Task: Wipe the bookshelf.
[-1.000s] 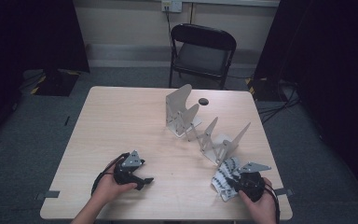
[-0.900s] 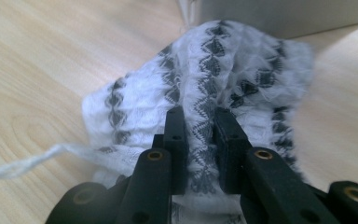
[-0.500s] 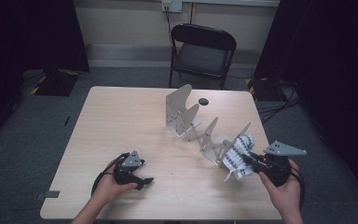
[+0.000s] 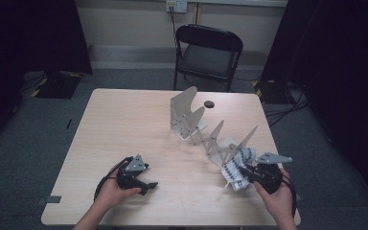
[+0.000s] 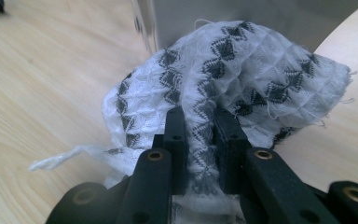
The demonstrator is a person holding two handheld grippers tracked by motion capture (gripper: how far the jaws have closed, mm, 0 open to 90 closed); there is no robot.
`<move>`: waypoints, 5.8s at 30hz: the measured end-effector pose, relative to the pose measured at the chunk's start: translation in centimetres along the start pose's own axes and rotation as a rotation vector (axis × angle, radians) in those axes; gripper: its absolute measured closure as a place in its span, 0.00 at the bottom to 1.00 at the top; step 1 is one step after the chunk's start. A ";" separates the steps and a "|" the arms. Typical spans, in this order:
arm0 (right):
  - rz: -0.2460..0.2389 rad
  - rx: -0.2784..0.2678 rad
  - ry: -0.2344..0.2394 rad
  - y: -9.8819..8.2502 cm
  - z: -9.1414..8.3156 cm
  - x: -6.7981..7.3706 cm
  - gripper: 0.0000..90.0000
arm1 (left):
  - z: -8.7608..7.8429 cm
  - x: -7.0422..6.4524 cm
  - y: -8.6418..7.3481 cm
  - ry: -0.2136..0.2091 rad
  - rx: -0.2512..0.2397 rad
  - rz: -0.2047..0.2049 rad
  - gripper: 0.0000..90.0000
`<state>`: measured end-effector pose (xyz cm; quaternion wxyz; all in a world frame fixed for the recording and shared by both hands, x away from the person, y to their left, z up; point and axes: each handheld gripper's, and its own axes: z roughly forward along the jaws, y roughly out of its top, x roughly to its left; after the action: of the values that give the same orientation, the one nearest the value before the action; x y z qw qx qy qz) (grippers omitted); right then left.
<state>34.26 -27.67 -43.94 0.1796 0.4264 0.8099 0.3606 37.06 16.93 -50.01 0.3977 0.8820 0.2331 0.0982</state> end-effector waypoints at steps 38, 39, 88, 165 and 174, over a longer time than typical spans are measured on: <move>-0.073 -0.064 -0.047 5.7 -5.4 -0.6 0.87 | 0.0 0.0 0.0 0.001 0.000 -0.001 0.21; -0.078 -0.051 -0.053 5.5 -5.0 -0.6 0.87 | 0.0 0.0 0.0 0.000 0.000 -0.001 0.21; -0.053 -0.076 -0.080 5.0 -6.1 -2.4 0.86 | 0.0 0.0 0.0 0.002 0.000 -0.001 0.21; -0.068 -0.092 -0.112 6.3 -6.4 -2.9 0.85 | 0.0 0.1 0.1 0.003 0.005 0.003 0.21; -0.046 -0.058 -0.093 4.7 -4.2 -3.0 0.85 | 0.0 0.1 0.1 0.004 0.005 0.002 0.21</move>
<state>36.09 -30.17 -37.75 0.2375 0.4186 0.7994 0.3597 37.19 16.91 -49.98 0.3951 0.8830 0.2331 0.0996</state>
